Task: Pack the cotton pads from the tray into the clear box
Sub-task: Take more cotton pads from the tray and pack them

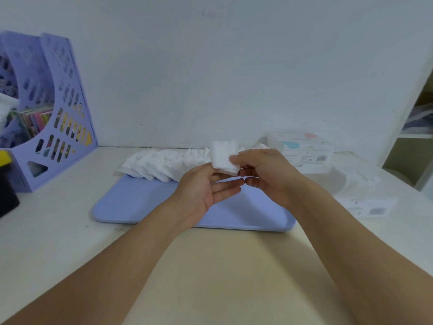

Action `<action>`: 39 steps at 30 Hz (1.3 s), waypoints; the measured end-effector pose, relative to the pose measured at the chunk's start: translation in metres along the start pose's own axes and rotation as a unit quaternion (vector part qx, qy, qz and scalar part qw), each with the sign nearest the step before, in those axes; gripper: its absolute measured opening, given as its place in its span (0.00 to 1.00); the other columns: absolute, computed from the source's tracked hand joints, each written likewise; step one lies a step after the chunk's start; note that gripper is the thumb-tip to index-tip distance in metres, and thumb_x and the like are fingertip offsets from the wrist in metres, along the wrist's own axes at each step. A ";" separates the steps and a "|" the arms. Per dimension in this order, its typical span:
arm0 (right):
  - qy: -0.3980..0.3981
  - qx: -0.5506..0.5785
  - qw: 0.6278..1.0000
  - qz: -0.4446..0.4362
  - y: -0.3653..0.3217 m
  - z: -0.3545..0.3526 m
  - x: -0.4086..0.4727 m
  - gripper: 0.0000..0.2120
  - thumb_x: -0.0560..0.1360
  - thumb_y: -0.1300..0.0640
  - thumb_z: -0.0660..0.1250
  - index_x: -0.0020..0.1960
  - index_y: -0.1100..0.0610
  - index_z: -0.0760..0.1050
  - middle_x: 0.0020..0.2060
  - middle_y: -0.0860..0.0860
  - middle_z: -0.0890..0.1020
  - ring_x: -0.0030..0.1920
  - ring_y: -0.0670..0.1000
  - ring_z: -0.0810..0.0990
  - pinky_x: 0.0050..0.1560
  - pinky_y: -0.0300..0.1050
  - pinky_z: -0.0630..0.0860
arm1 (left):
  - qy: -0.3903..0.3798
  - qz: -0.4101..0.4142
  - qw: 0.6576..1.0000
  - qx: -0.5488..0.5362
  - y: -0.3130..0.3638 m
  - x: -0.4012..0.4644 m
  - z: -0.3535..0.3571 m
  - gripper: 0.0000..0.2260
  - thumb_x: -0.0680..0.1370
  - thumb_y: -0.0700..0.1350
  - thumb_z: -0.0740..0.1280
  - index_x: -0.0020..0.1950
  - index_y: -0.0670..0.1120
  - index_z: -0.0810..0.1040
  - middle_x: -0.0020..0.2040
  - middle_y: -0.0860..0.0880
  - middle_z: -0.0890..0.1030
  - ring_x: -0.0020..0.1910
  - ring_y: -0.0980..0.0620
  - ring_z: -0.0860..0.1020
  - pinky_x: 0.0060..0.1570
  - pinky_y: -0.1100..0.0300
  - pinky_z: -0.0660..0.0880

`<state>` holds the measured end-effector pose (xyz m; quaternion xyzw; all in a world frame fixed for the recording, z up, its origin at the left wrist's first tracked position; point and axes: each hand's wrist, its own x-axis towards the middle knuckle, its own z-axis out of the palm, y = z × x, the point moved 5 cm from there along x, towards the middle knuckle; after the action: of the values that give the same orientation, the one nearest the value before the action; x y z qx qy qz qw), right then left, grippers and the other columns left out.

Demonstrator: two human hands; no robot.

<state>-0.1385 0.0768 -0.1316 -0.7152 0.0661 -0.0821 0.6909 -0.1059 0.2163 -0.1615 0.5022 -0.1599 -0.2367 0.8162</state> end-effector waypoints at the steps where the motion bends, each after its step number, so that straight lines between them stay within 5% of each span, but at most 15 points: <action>1: 0.017 -0.003 1.000 -0.002 0.002 0.000 0.001 0.02 0.74 0.60 0.74 0.43 0.57 0.82 0.35 0.49 0.81 0.35 0.46 0.78 0.43 0.42 0.76 | 0.000 -0.002 1.000 -0.004 0.000 -0.001 0.001 0.14 0.84 0.39 0.58 0.63 0.38 0.79 0.56 0.38 0.85 0.53 0.39 0.85 0.48 0.53 0.83; 5: 0.065 0.000 0.998 -0.001 0.008 -0.003 0.006 0.03 0.72 0.59 0.75 0.42 0.57 0.83 0.36 0.50 0.82 0.38 0.48 0.79 0.49 0.46 0.77 | 0.006 -0.011 1.000 -0.009 -0.002 -0.001 0.001 0.14 0.84 0.39 0.57 0.65 0.38 0.78 0.57 0.39 0.85 0.54 0.39 0.84 0.51 0.51 0.83; 11: 0.081 -0.064 0.994 -0.021 0.008 -0.002 0.006 0.06 0.72 0.59 0.75 0.37 0.55 0.81 0.32 0.48 0.81 0.36 0.47 0.78 0.37 0.38 0.76 | 0.031 -0.006 0.999 0.006 -0.002 0.002 -0.004 0.17 0.84 0.50 0.60 0.60 0.40 0.81 0.55 0.38 0.85 0.52 0.39 0.85 0.50 0.50 0.83; 13: 0.087 -0.066 0.993 -0.041 0.005 0.004 0.005 0.04 0.73 0.60 0.73 0.47 0.54 0.80 0.40 0.49 0.82 0.41 0.48 0.79 0.41 0.39 0.78 | 0.049 0.021 0.998 0.046 -0.002 0.004 -0.006 0.13 0.83 0.47 0.63 0.60 0.39 0.81 0.53 0.38 0.85 0.49 0.40 0.86 0.46 0.52 0.84; 16: 0.033 -0.037 0.997 -0.056 0.001 0.013 0.006 0.30 0.70 0.50 0.68 0.71 0.46 0.67 0.57 0.46 0.78 0.52 0.45 0.80 0.52 0.44 0.79 | 0.030 0.030 0.992 0.122 -0.003 0.004 -0.004 0.11 0.85 0.43 0.61 0.61 0.40 0.79 0.49 0.39 0.86 0.43 0.41 0.86 0.38 0.54 0.82; 18: -0.027 -0.071 0.996 -0.037 0.002 0.022 0.005 0.36 0.70 0.43 0.66 0.76 0.42 0.60 0.63 0.46 0.77 0.53 0.47 0.80 0.49 0.43 0.78 | -0.012 0.024 0.985 0.171 -0.004 0.002 0.004 0.12 0.85 0.46 0.58 0.60 0.41 0.78 0.45 0.41 0.86 0.38 0.45 0.84 0.31 0.56 0.79; 20: -0.051 -0.104 0.993 -0.017 0.003 0.025 0.002 0.33 0.76 0.43 0.67 0.78 0.45 0.60 0.65 0.52 0.77 0.58 0.52 0.81 0.57 0.49 0.79 | -0.035 0.037 0.971 0.234 -0.005 0.000 0.011 0.12 0.85 0.47 0.56 0.58 0.43 0.77 0.43 0.46 0.83 0.34 0.51 0.78 0.29 0.58 0.74; 22: -0.057 -0.139 0.988 -0.043 -0.004 0.019 -0.003 0.24 0.80 0.49 0.67 0.74 0.52 0.68 0.58 0.55 0.83 0.54 0.53 0.84 0.59 0.49 0.80 | -0.031 0.064 0.956 0.286 -0.004 0.001 0.016 0.12 0.85 0.44 0.54 0.57 0.46 0.77 0.42 0.48 0.78 0.34 0.55 0.72 0.30 0.61 0.72; 25: -0.040 -0.161 0.979 -0.118 -0.024 -0.005 -0.015 0.11 0.79 0.56 0.71 0.56 0.62 0.81 0.43 0.57 0.85 0.43 0.50 0.83 0.44 0.43 0.80 | -0.035 0.100 0.949 0.296 0.003 0.006 0.027 0.10 0.84 0.42 0.57 0.57 0.47 0.78 0.38 0.53 0.76 0.31 0.58 0.70 0.32 0.61 0.71; 28: -0.017 -0.197 0.972 -0.126 -0.045 -0.045 -0.026 0.08 0.76 0.59 0.74 0.51 0.64 0.84 0.44 0.61 0.86 0.43 0.52 0.85 0.44 0.47 0.82 | -0.002 0.165 0.927 0.338 0.013 0.017 0.046 0.02 0.81 0.44 0.68 0.49 0.49 0.77 0.36 0.54 0.79 0.30 0.57 0.75 0.36 0.58 0.75; 31: 0.020 -0.227 0.971 -0.071 -0.057 -0.091 -0.034 0.08 0.74 0.61 0.77 0.48 0.66 0.84 0.43 0.61 0.87 0.46 0.55 0.88 0.45 0.44 0.84 | 0.012 0.197 0.933 0.300 0.005 0.026 0.071 0.10 0.77 0.45 0.73 0.55 0.52 0.75 0.49 0.52 0.81 0.34 0.58 0.79 0.35 0.66 0.76; 35: 0.169 -0.260 0.951 0.009 -0.077 -0.162 -0.041 0.08 0.74 0.66 0.75 0.50 0.70 0.80 0.46 0.63 0.85 0.40 0.58 0.88 0.42 0.45 0.85 | -0.022 0.274 0.814 0.512 -0.036 0.023 0.109 0.19 0.75 0.56 0.74 0.63 0.56 0.74 0.60 0.57 0.70 0.42 0.59 0.75 0.46 0.65 0.74; 39: 0.175 -0.383 0.903 0.088 -0.073 -0.182 -0.034 0.10 0.72 0.58 0.77 0.44 0.64 0.80 0.34 0.56 0.86 0.29 0.50 0.85 0.30 0.38 0.81 | -0.088 0.291 0.747 0.592 -0.064 0.021 0.125 0.17 0.75 0.61 0.71 0.58 0.53 0.78 0.57 0.61 0.71 0.44 0.61 0.73 0.44 0.66 0.71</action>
<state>-0.2115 -0.0911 -0.0534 -0.8903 0.2747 -0.1131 0.3451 -0.1655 0.0875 -0.1631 0.7904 -0.4778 0.1110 0.3670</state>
